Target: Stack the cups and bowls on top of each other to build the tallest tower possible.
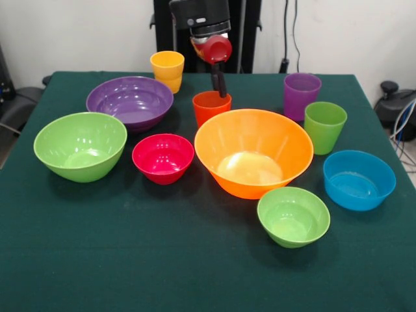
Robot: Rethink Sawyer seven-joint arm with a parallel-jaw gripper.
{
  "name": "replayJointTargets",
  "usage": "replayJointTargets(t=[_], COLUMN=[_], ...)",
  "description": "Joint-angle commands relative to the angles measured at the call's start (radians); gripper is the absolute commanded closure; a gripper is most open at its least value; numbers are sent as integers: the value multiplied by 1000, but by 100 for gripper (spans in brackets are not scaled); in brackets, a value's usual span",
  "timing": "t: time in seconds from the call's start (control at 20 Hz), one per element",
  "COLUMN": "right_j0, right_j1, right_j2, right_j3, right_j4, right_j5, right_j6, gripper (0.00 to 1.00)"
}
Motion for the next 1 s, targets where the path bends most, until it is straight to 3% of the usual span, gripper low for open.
replayJointTargets(t=[0.05,0.1,0.15,0.5,0.55,0.8,1.0], right_j0=[34,98,117,177,180,190,157], right_j1=[55,83,94,136,138,140,122], right_j2=[-52,-132,-156,-217,-218,-221,-177], right_j3=[-24,-55,-64,-80,-80,-89,-72], right_j4=[-49,-62,-66,-83,-85,-75,-66], right_j5=[-18,-47,-53,-55,-57,-64,-48], right_j6=[-63,-66,-67,-72,-70,-58,-62], gripper=[0,0,0,0,100,100,100])
